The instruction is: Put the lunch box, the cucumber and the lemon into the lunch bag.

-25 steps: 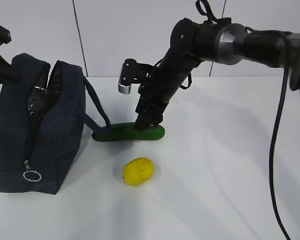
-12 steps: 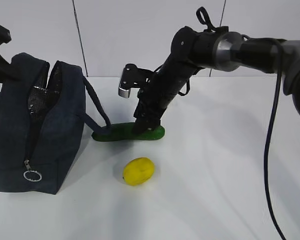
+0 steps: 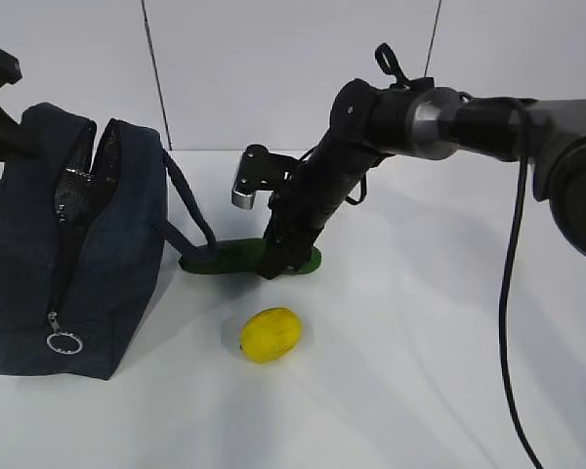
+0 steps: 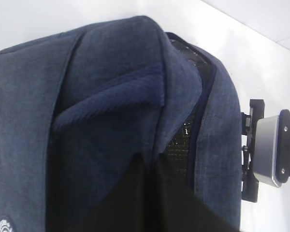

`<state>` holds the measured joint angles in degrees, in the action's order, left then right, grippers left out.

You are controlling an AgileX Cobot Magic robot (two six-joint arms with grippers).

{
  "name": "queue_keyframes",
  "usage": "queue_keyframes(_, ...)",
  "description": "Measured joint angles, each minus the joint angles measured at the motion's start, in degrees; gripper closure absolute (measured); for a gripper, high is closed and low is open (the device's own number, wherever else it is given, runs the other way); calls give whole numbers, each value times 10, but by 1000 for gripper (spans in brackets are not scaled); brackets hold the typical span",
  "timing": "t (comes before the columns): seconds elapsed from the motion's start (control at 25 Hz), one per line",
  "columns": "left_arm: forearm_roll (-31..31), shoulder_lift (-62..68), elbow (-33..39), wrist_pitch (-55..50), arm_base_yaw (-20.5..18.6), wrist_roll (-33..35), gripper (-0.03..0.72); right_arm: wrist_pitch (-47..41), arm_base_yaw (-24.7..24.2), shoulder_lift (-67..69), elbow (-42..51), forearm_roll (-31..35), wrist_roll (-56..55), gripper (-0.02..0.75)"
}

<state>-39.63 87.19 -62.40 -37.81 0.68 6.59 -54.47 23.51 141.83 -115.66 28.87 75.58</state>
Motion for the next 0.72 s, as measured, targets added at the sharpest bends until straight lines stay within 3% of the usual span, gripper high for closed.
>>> queue_keyframes(0.2,1,0,0,0,0,0,693,2,0,0,0,2,0,355)
queue_keyframes(0.52,1,0,0,0,0,0,693,-9,0,-5,0,3,0,358)
queue_keyframes(0.72,1,0,0,1,0,1,693,-31,-4,-44,-2,-33,-1,359)
